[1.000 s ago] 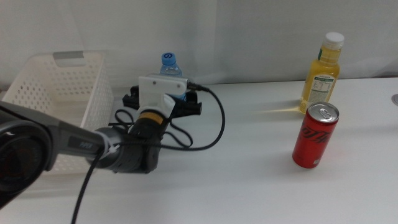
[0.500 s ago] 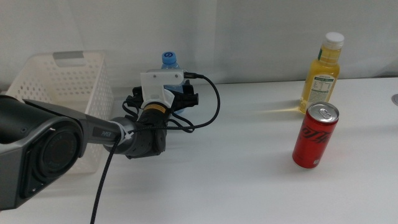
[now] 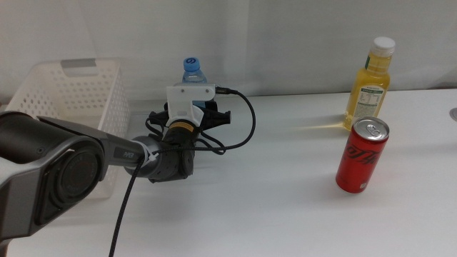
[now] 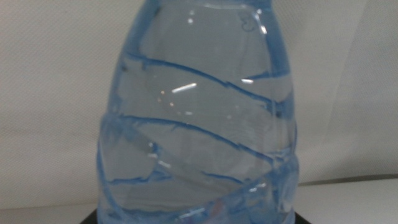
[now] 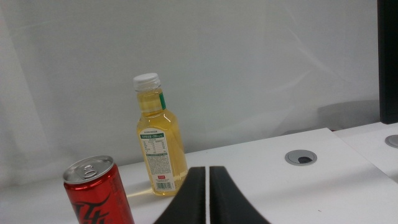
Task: Use arms to grab the bottles and put them into the dustbin to the left of the table.
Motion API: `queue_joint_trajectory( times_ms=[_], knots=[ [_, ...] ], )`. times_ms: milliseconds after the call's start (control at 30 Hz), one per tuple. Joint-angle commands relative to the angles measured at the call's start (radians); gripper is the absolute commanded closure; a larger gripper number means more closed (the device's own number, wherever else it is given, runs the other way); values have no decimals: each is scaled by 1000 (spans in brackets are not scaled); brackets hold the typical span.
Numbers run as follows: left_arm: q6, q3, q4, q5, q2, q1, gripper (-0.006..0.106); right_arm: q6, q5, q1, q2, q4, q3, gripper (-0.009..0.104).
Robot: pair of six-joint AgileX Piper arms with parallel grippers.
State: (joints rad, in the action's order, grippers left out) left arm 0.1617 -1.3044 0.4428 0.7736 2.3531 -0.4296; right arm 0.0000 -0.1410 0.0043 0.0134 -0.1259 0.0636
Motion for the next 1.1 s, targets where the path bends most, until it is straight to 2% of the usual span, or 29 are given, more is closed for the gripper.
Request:
queue_joint_trajectory(
  times_ms=[0, 300, 600, 667, 767, 800, 833, 867, 933, 967, 1033, 1067],
  knots=[
    [15, -19, 8, -7, 3, 2, 103, 0, -2, -4, -3, -2, -5, 98],
    [167, -39, 10, -100, -86, 2, 103, 0, -2, -4, -3, -2, -5, 98],
    [259, -39, 47, -156, -246, 2, 103, 0, -2, -4, -3, -2, -5, 98],
    [314, -39, 80, -213, -308, 2, 103, 0, -2, -4, -3, -2, -5, 98],
    [443, -39, 208, -254, -379, 2, 103, 0, -2, -4, -3, -2, -5, 98],
    [540, -39, 313, -275, -425, 2, 103, 0, -2, -4, -3, -2, -5, 98],
    [638, -39, 380, -291, -453, 2, 103, 0, -2, -4, -3, -2, -5, 98],
    [800, -39, 527, -314, -503, 2, 103, 0, -2, -4, -3, -2, -5, 98],
    [982, -39, 687, -319, -557, 2, 103, 0, -2, -4, -3, -2, -5, 98],
    [1155, -39, 818, -322, -603, 10, 103, 0, -2, -4, -3, -2, -5, 98],
    [1270, -39, 931, -360, -650, 29, 103, 0, -2, -4, -3, -2, -5, 98],
    [1400, -39, 1048, -415, -689, 66, 103, 0, -2, -4, -3, -2, -5, 98]
  ],
)
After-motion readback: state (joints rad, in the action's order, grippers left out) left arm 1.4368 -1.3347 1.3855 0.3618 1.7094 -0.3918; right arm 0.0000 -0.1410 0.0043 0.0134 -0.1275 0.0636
